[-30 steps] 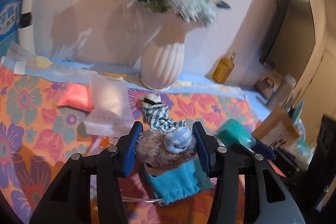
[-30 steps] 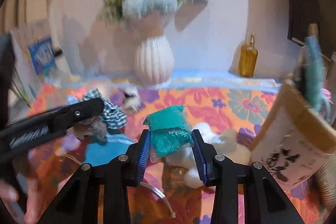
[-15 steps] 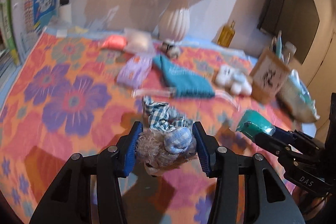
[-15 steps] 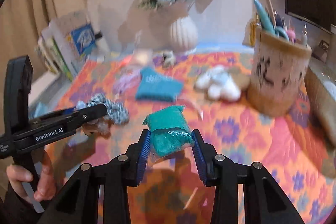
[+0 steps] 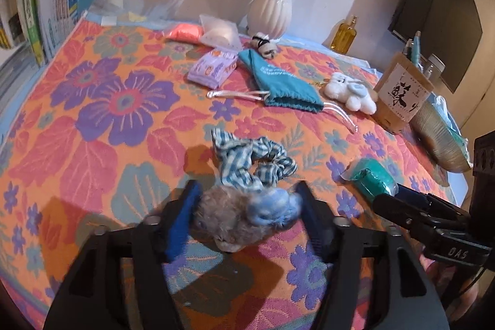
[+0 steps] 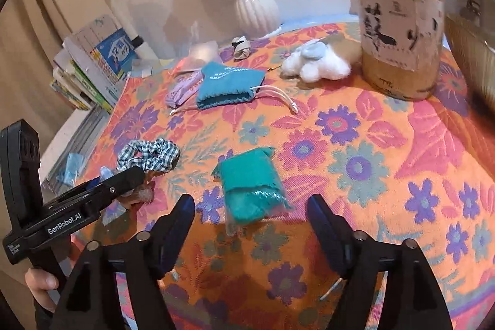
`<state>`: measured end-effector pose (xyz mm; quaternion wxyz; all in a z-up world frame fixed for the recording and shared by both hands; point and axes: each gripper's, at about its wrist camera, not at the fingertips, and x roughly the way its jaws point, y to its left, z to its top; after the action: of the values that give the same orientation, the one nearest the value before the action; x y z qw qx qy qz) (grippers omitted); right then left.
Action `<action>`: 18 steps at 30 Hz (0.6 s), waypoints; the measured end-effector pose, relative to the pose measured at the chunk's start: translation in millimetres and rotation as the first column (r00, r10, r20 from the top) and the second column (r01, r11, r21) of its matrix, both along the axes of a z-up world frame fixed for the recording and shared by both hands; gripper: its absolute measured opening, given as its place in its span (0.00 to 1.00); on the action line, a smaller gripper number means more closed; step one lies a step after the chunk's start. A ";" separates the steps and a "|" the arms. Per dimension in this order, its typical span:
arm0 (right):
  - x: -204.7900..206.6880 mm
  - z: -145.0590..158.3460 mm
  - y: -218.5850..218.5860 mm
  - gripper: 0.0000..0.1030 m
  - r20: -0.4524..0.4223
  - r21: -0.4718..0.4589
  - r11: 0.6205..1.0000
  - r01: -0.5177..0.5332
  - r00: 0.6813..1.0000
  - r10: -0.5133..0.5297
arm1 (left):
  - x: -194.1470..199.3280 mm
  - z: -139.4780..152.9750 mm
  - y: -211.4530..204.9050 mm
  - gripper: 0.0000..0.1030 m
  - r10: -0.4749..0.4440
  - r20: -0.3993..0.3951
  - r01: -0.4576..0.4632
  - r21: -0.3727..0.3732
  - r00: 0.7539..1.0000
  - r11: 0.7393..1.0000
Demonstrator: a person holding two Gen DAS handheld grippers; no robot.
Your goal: Organize soft objects
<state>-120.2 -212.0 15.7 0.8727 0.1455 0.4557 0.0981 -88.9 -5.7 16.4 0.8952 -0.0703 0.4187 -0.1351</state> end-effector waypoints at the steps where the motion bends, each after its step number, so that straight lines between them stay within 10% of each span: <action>1: 4.7 -0.4 5.6 0.72 -0.006 -0.040 0.999 -0.004 1.000 0.004 | 1.8 -2.5 -0.3 0.67 0.018 -0.007 -0.018 0.009 1.000 1.000; 4: 12.4 -0.9 18.2 0.72 -0.003 -0.144 0.990 -0.005 1.000 0.005 | 5.6 -7.0 -1.4 0.62 0.031 0.000 -0.031 0.029 1.000 0.999; 8: 14.0 -1.4 30.5 0.41 0.022 -0.238 0.971 -0.006 1.000 0.012 | 5.8 -4.6 -0.6 0.47 0.026 0.016 -0.027 0.012 1.000 1.000; 18: -2.2 41.6 -7.6 0.39 0.135 -0.133 0.989 0.069 0.990 -0.051 | -18.5 56.0 -29.6 0.45 -0.072 0.228 0.075 -0.005 0.971 0.997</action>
<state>-122.4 -219.5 57.3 0.9113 0.0918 0.3983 0.0496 -107.3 -35.3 72.4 0.9311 -0.0450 0.3150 -0.1783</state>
